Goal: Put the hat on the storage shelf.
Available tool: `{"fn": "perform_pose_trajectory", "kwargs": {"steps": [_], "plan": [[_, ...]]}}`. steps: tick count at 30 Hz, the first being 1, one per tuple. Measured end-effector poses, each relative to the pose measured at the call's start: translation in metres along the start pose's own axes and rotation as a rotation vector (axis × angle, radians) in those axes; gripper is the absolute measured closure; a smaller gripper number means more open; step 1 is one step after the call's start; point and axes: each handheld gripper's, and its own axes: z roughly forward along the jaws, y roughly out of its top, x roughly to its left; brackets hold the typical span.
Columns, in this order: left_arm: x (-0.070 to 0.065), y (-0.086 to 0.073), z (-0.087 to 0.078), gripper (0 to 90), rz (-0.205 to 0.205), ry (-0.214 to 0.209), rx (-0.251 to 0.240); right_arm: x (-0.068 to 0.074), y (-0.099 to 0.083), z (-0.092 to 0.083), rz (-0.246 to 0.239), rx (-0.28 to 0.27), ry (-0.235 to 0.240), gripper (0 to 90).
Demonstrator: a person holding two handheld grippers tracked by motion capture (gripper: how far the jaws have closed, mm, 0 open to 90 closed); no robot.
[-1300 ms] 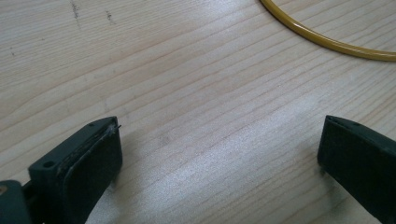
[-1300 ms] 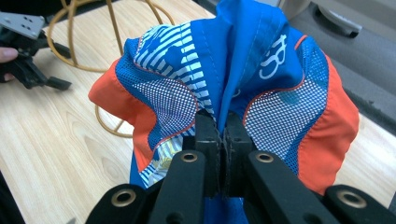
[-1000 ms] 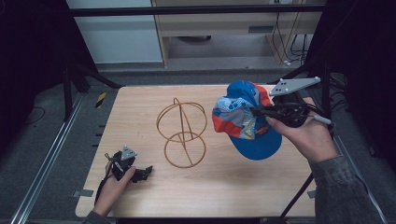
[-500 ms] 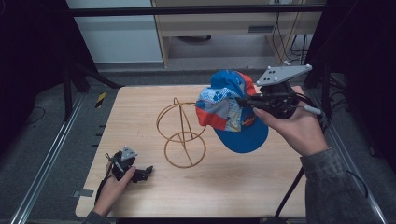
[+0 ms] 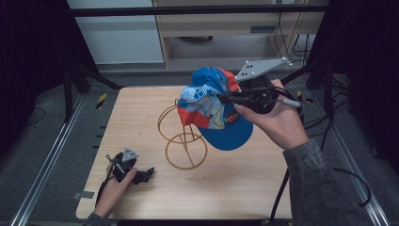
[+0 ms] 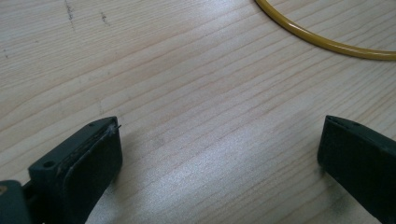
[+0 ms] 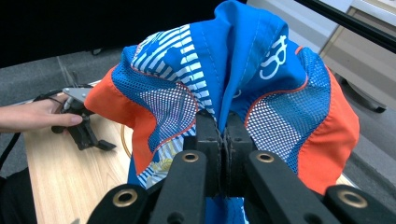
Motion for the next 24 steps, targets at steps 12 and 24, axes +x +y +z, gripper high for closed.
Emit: {"fn": "perform_pose_trajectory", "kwargs": {"steps": [12, 24], "plan": [[0.0, 0.0, 0.0, 0.0, 0.003, -0.001, 0.005, 0.003, 0.024, 0.024, -0.025, 0.028, 0.024, 88.0], [0.0, 0.0, 0.0, 0.0, 0.003, 0.002, 0.006, 0.003, 0.035, 0.046, -0.027, 0.041, 0.043, 88.1]]}}
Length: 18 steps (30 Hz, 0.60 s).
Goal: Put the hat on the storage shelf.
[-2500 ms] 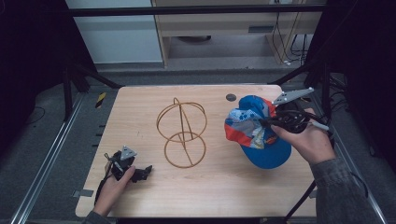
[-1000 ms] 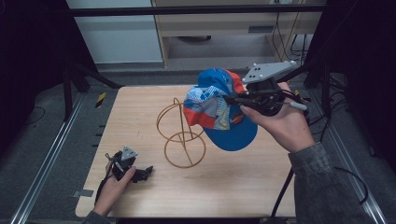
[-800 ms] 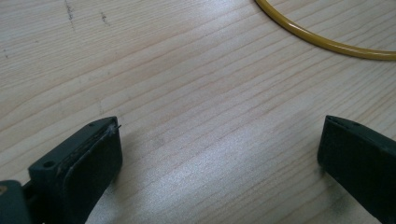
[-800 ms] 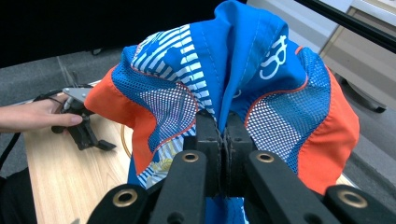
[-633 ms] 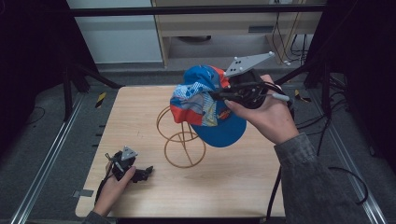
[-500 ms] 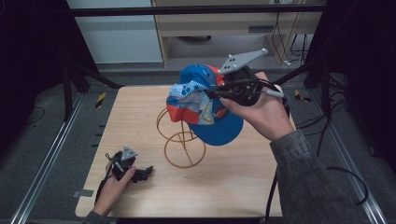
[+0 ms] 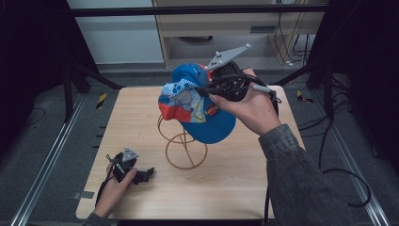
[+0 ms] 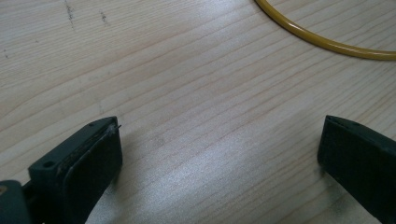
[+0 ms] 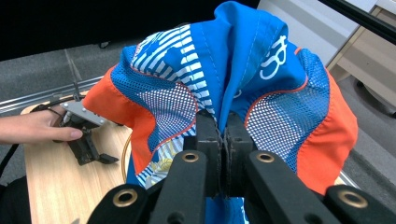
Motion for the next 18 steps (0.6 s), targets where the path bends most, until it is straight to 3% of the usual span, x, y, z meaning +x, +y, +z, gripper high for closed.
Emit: {"fn": "perform_pose_trajectory", "kwargs": {"steps": [18], "plan": [[0.0, 0.0, 0.0, 0.0, 0.002, 0.0, 0.0, 0.001, 0.007, 0.021, 0.006, 0.001, 0.028, 88.0]]}}
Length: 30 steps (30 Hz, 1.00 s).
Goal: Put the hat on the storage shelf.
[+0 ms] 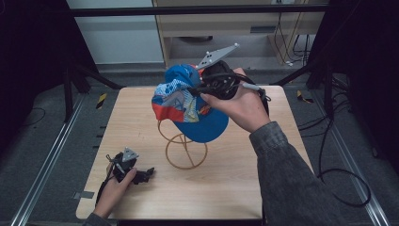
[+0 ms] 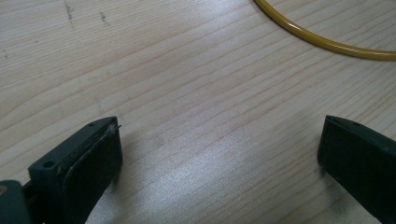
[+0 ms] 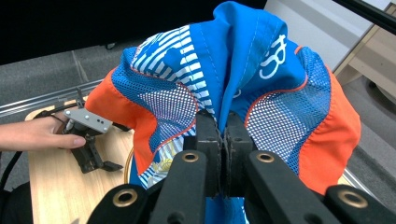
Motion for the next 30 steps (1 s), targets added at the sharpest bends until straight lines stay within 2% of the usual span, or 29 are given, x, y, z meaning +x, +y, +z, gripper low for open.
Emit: {"fn": "perform_pose_trajectory", "kwargs": {"steps": [30], "plan": [[0.0, 0.0, 0.0, 0.0, 0.001, -0.003, -0.001, 0.001, 0.002, 0.045, 0.02, 0.049, 0.048, 88.0]]}}
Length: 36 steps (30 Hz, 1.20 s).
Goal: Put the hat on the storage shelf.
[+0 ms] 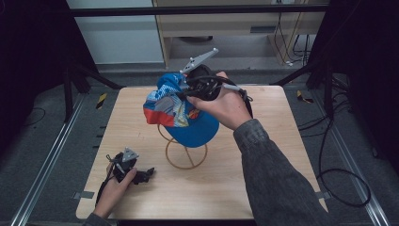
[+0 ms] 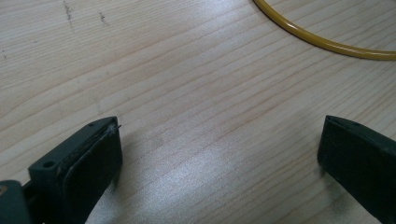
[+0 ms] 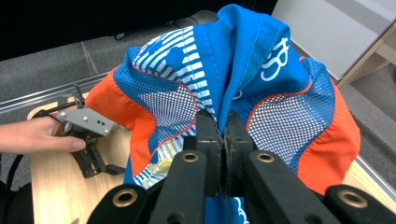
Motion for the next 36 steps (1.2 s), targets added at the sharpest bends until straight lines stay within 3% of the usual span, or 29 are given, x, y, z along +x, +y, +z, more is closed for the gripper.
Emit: {"fn": "perform_pose_trajectory", "kwargs": {"steps": [15, 36], "plan": [[0.0, 0.0, 0.0, 0.0, -0.001, 0.002, 0.001, -0.001, 0.0, 0.005, 0.003, 0.009, 0.003, 87.9], [-0.001, 0.0, 0.0, 0.0, 0.003, -0.003, 0.003, 0.003, 0.0, 0.024, 0.014, 0.07, -0.009, 87.5]]}}
